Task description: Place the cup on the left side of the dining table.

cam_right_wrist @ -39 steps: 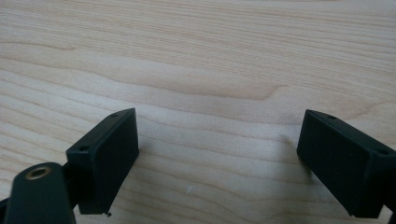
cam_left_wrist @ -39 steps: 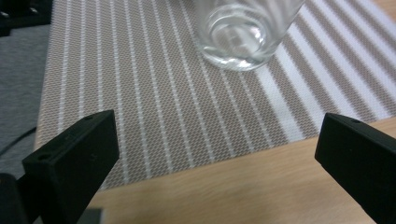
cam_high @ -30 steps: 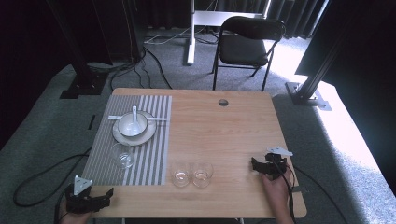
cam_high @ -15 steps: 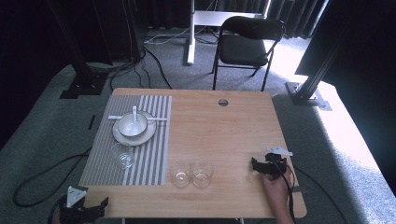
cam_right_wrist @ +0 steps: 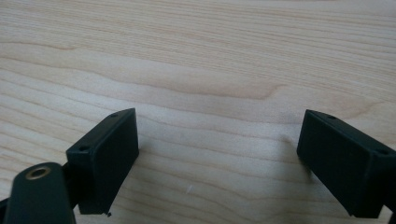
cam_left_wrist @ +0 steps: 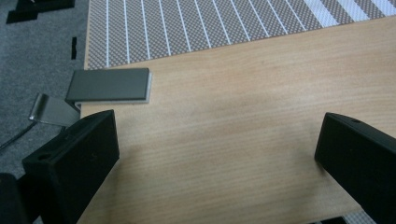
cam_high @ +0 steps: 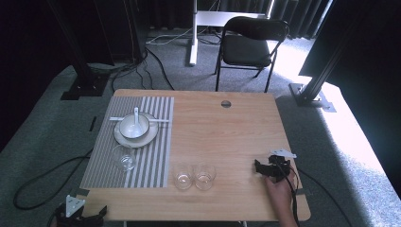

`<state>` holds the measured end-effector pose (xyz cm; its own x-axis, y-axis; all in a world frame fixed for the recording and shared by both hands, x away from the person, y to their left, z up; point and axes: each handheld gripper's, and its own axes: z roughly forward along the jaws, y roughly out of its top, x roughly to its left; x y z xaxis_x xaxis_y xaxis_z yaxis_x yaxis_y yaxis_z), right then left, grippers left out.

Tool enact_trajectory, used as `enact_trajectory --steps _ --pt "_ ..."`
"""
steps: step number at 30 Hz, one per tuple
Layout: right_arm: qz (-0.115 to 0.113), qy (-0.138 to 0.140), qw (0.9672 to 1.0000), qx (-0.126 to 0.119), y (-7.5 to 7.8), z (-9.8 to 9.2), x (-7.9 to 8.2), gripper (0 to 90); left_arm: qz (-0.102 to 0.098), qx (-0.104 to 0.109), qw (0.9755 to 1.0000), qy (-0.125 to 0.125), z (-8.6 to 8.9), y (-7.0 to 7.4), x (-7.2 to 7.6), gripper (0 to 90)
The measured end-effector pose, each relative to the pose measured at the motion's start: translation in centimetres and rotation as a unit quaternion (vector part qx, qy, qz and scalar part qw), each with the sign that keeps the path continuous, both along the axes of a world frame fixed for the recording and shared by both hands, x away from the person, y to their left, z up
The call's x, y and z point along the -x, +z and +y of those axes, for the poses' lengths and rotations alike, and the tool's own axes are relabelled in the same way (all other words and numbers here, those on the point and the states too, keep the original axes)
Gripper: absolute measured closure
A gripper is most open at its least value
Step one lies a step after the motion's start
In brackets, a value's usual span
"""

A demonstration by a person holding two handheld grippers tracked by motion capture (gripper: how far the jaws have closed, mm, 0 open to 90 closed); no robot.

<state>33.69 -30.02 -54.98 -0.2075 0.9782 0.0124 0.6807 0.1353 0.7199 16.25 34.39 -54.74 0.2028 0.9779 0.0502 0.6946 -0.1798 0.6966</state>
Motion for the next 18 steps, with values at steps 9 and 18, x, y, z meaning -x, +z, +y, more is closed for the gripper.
enact_trajectory --steps 9,18 --pt "0.000 -0.001 1.0000 0.000 0.00 0.01 0.03 12.1 -0.008 0.021 0.9996 0.017 0.45 -0.39 0.64 0.2" --pt "0.000 -0.001 1.0000 0.000 0.00 0.00 0.03 12.1 -0.033 0.025 0.9990 0.016 0.53 -0.83 1.03 0.2"
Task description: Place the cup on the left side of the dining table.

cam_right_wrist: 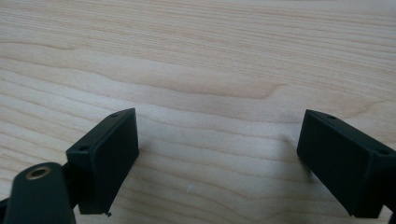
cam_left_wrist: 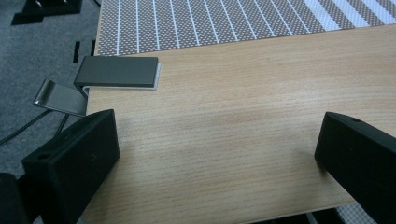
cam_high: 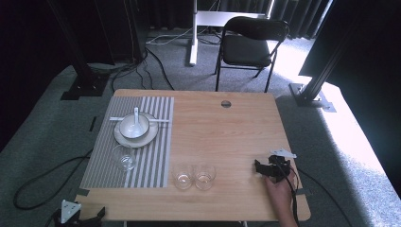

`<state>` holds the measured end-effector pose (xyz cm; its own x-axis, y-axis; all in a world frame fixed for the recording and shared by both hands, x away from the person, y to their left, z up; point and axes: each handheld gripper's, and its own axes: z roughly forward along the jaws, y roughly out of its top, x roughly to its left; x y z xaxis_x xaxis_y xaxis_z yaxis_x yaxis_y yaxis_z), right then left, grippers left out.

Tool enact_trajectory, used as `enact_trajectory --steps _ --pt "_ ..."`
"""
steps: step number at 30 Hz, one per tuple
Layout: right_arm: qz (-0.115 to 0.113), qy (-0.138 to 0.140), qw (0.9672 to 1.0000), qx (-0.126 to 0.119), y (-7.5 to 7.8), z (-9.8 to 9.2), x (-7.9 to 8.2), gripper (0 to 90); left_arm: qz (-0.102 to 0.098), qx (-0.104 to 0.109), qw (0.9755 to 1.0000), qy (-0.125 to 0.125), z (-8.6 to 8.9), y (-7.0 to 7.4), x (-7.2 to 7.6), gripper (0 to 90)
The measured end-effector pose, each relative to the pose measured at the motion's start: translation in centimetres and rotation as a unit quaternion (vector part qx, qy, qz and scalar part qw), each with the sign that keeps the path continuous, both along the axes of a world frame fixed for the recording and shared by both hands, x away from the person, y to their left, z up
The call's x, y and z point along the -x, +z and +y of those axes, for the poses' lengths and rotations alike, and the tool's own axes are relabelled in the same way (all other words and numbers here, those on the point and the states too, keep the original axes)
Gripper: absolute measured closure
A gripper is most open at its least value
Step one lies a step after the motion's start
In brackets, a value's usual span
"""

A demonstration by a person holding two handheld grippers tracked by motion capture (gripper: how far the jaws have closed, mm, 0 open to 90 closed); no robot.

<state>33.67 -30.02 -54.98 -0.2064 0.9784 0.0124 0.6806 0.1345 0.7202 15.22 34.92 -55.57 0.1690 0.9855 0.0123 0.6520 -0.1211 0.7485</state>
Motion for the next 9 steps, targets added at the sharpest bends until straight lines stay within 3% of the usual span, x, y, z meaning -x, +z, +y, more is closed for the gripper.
enact_trajectory --steps 9 --pt "0.000 0.000 1.0000 0.000 0.00 0.00 0.00 12.1 -0.007 0.002 1.0000 0.002 -0.05 -0.13 0.10 0.2"
